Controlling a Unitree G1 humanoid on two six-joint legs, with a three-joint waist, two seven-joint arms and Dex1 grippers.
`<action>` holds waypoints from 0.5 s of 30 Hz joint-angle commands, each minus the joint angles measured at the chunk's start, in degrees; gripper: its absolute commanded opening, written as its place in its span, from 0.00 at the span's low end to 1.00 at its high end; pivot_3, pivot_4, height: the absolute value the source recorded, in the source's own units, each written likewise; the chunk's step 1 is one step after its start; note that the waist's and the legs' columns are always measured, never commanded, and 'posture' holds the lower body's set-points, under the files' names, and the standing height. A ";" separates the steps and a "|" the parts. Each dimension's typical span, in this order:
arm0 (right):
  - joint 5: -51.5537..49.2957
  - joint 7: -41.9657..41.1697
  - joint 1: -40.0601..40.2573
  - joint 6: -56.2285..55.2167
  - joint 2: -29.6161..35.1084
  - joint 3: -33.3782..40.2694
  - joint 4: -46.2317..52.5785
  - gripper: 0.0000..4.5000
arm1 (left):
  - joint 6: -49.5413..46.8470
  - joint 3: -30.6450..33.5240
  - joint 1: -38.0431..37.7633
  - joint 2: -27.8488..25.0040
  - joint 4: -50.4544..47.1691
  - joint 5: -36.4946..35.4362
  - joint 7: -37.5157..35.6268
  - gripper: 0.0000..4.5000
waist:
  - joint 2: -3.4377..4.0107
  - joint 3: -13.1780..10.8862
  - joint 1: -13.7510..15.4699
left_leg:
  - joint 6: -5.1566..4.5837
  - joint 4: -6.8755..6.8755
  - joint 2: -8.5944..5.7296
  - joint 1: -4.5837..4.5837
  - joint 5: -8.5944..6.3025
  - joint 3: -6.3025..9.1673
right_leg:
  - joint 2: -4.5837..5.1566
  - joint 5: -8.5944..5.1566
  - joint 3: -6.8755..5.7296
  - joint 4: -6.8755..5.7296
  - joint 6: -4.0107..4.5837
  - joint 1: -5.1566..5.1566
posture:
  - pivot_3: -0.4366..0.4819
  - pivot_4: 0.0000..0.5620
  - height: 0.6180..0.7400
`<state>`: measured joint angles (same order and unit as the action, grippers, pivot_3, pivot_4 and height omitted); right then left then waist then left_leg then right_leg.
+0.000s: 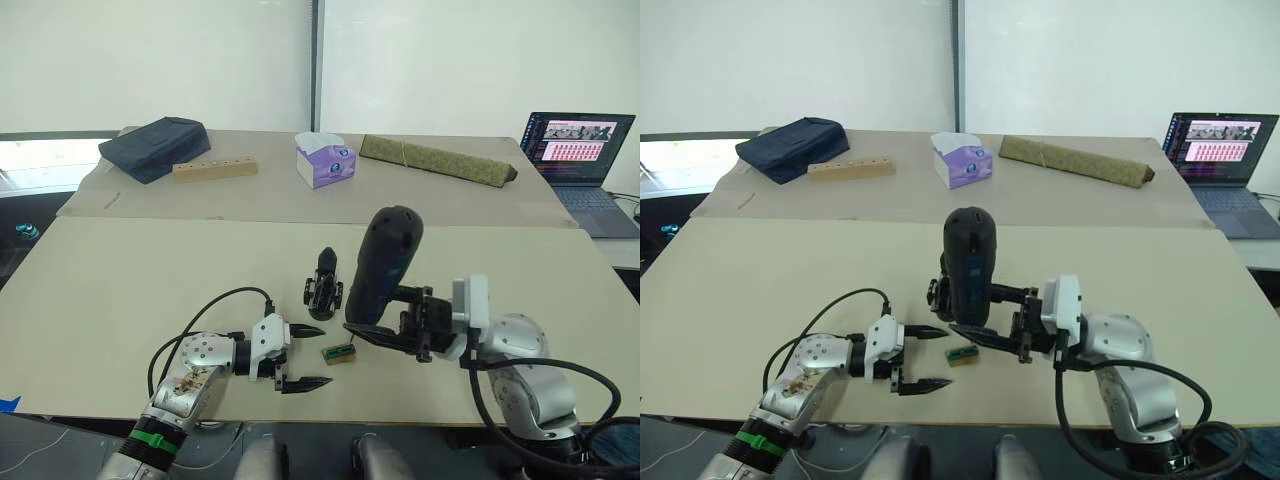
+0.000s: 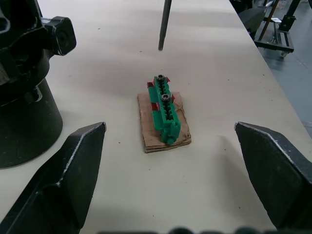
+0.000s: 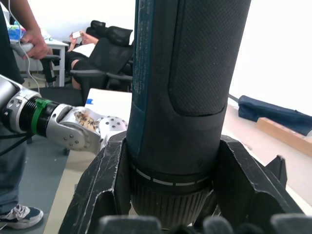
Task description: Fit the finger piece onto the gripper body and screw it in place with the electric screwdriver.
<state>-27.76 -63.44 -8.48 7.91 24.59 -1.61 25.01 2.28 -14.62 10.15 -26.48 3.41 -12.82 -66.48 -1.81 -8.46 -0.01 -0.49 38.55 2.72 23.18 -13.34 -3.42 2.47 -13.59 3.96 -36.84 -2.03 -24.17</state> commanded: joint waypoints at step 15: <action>-0.80 1.05 -1.18 -2.42 1.08 -1.01 0.72 0.43 | -0.55 -1.64 -1.60 -0.37 0.24 0.56 -0.39 1.00 | 0.00 0.00 -0.12 | 0.00 0.00 0.01 0.00 0.00 0.00 | -0.01 0.00 0.00 0.00 0.00 0.00 | 0.48 0.27 1.00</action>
<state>-27.71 -62.97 -8.48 7.90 25.58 -3.33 24.16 2.46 -14.75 9.76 -26.63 3.21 -12.85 -66.47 -1.80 -8.46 -0.13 -0.49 38.55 2.73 23.18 -13.34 -3.42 2.46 -13.59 3.96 -36.83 -2.03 -24.17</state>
